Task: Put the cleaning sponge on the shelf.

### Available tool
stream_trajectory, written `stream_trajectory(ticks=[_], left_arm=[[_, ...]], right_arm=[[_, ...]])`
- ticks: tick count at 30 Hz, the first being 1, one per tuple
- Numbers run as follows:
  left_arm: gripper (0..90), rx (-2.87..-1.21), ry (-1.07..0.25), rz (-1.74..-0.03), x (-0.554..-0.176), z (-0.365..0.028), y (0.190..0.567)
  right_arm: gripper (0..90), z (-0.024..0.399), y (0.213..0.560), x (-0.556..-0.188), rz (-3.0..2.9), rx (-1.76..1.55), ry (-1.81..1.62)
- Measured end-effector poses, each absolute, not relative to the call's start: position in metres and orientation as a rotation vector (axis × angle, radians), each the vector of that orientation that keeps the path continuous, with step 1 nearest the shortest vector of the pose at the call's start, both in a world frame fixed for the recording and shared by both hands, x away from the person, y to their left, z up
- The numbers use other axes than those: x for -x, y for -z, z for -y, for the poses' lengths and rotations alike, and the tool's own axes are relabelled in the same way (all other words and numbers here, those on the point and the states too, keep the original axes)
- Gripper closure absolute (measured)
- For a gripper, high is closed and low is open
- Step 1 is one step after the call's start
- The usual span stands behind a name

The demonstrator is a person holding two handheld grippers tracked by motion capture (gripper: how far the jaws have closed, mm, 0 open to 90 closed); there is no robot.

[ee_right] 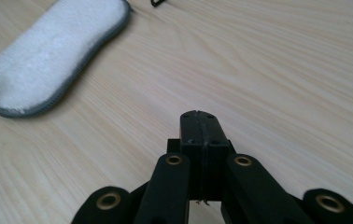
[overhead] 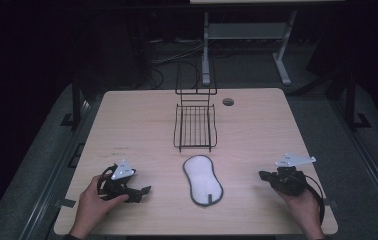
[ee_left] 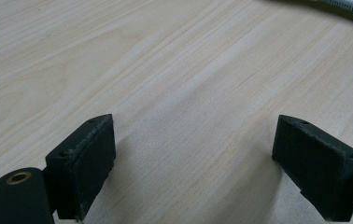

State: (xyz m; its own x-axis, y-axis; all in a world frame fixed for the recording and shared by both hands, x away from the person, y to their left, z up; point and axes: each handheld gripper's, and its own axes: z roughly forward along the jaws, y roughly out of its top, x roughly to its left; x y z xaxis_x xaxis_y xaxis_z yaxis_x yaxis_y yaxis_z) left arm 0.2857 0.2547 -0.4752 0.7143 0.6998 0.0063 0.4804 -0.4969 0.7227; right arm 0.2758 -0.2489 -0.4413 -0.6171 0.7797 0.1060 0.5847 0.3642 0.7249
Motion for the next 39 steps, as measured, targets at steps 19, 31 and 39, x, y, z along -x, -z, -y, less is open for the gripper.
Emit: stream_trajectory(ticks=[19, 31, 39], left_arm=[[12.6, -2.193, -0.39, -0.892, -0.285, -0.255, 0.475], [12.7, -2.193, -0.39, -0.892, -0.285, -0.255, 0.475], [12.6, -2.194, -0.39, -0.892, -0.285, -0.255, 0.475]], right_arm=[[89.5, 0.203, 0.434, -0.286, -2.485, -1.079, -1.179], [89.6, 0.163, 0.438, -0.279, -2.594, -0.951, -1.194], [89.5, 0.142, 0.444, -0.275, -2.661, -0.894, -1.187]])
